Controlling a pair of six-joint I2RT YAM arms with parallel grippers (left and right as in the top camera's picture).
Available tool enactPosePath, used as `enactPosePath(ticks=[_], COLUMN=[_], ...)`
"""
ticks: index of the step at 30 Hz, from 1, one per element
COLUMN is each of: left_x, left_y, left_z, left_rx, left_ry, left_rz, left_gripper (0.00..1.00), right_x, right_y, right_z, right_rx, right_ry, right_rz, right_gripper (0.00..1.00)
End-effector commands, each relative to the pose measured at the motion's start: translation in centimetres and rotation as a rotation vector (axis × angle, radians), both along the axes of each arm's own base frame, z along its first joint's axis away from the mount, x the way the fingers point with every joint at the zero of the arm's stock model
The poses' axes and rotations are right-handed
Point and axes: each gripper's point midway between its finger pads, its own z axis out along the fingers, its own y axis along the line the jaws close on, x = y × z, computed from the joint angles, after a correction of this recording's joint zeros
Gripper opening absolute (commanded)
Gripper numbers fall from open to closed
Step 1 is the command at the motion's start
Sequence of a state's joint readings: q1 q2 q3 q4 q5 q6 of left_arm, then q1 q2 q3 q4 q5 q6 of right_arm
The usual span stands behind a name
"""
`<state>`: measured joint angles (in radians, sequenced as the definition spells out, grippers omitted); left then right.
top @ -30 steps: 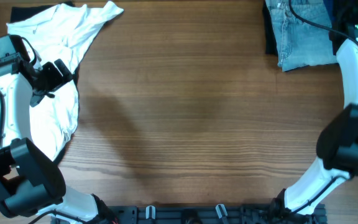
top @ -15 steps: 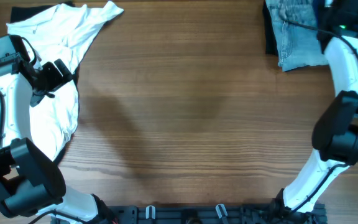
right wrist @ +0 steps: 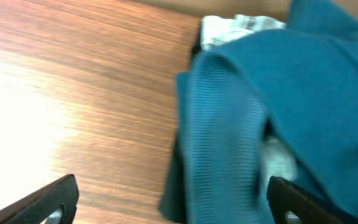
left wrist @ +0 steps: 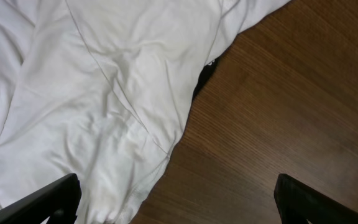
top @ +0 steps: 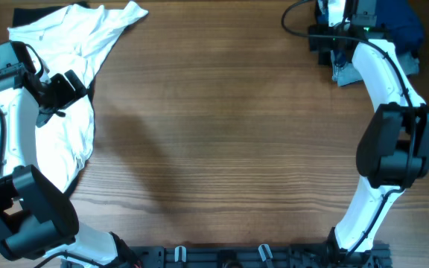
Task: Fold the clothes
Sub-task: 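Carry the bundle right and place it on the jeans stack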
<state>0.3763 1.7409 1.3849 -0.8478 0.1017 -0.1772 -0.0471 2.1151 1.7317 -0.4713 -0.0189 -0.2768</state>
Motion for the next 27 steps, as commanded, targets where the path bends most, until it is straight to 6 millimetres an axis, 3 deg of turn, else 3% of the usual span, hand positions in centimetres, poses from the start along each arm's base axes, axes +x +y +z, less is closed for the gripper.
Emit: enactPosePath(ticks=[1, 3, 5, 7, 10, 12, 17, 20, 23, 25, 27], left_x=[0.3, 0.3, 0.3, 0.3, 0.3, 0.3, 0.3, 0.3, 0.3, 0.3, 0.3], left_y=[0.0, 0.0, 0.0, 0.0, 0.0, 0.0, 0.0, 0.0, 0.0, 0.0, 0.0], left_z=[0.3, 0.2, 0.1, 0.1, 0.1, 0.1, 0.1, 0.1, 0.1, 0.1, 0.1], left_rx=[0.004, 0.002, 0.002, 0.002, 0.002, 0.002, 0.002, 0.002, 0.002, 0.002, 0.002], left_ry=[-0.013, -0.009, -0.008, -0.007, -0.007, -0.007, -0.008, -0.008, -0.008, -0.007, -0.006], left_rz=[-0.013, -0.013, -0.013, -0.013, -0.013, -0.013, -0.013, -0.013, -0.013, -0.013, -0.013], left_gripper=[1.0, 1.0, 1.0, 1.0, 1.0, 1.0, 1.0, 1.0, 1.0, 1.0, 1.0], right_x=[0.3, 0.8, 1.5, 2.2, 3.6, 4.6, 6.2, 5.6, 4.4, 3.7, 3.5], right_y=[1.0, -0.2, -2.0, -3.9, -7.9, -9.7, -11.8, -12.6, -11.7, -11.1, -11.1], right_z=[11.2, 15.2, 16.7, 16.4, 13.8, 10.8, -0.2, -7.2, -13.2, -15.3, -15.3], right_rx=[0.075, 0.069, 0.058, 0.049, 0.055, 0.071, 0.127, 0.205, 0.268, 0.29, 0.291], right_ry=[-0.235, -0.362, -0.43, -0.453, -0.463, -0.44, -0.317, -0.207, -0.094, -0.039, -0.028], right_rz=[0.023, 0.003, -0.023, -0.055, -0.145, -0.174, -0.232, -0.313, -0.312, -0.306, -0.307], right_gripper=[0.98, 0.97, 0.96, 0.97, 0.97, 0.97, 0.97, 0.99, 0.99, 1.0, 1.0])
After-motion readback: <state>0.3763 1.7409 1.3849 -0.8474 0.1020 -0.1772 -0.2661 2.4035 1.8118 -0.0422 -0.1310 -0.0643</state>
